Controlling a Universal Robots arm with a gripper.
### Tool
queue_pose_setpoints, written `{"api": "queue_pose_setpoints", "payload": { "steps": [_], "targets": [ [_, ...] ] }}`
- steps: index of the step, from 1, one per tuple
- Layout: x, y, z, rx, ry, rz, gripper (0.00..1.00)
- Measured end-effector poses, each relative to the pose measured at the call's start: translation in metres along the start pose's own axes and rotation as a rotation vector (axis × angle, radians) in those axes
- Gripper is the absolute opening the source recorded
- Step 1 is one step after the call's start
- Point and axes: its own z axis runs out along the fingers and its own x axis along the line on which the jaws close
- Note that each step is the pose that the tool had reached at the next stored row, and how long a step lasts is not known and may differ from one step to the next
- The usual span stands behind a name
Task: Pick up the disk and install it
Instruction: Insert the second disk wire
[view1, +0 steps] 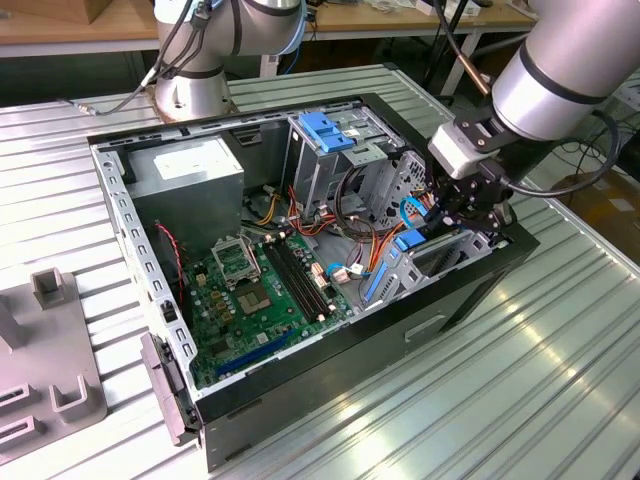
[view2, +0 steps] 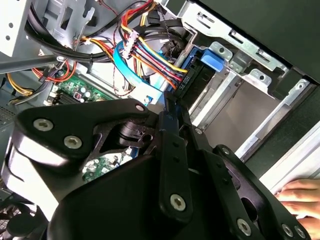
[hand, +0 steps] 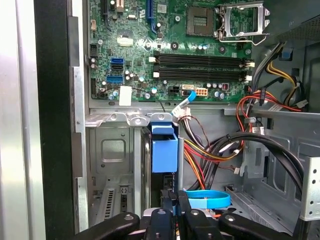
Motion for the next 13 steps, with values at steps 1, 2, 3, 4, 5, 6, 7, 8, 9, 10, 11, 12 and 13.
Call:
{"api": "queue_pose_setpoints", "payload": {
  "steps": [1, 2, 3, 4, 5, 6, 7, 8, 9, 10, 11, 12, 13],
  "targets": [
    [0.0001, 0.0000, 0.0001, 0.0000, -0.0002, 0.000, 0.16],
    [0.0002, 0.0000, 0.0003, 0.0000, -0.0006, 0.000, 0.16],
    [0.0002, 0.0000, 0.0003, 0.0000, -0.0007, 0.000, 0.16],
    [0.0002, 0.0000, 0.0001, 0.0006, -0.0013, 0.000, 0.16],
    [-0.0001, -0.0001, -0.0016, 0.0007, -0.0015, 0.000, 0.17],
    [-0.0005, -0.0004, -0.0046, 0.0006, -0.0011, 0.000, 0.24],
    [-0.0013, -0.0007, -0.0088, 0.0006, -0.0008, 0.000, 0.24],
    [-0.0016, -0.0009, -0.0110, 0.0006, -0.0010, 0.000, 0.24],
    [-0.0018, -0.0010, -0.0126, 0.0006, -0.0009, 0.000, 0.24],
    [-0.0019, -0.0011, -0.0131, 0.0006, -0.0011, 0.000, 0.24],
    [-0.0019, -0.0011, -0.0131, 0.0006, -0.0011, 0.000, 0.24],
    [-0.0020, -0.0011, -0.0131, 0.0007, -0.0012, 0.000, 0.24],
    [-0.0021, -0.0011, -0.0132, 0.0006, -0.0009, 0.000, 0.24]
  ]
}}
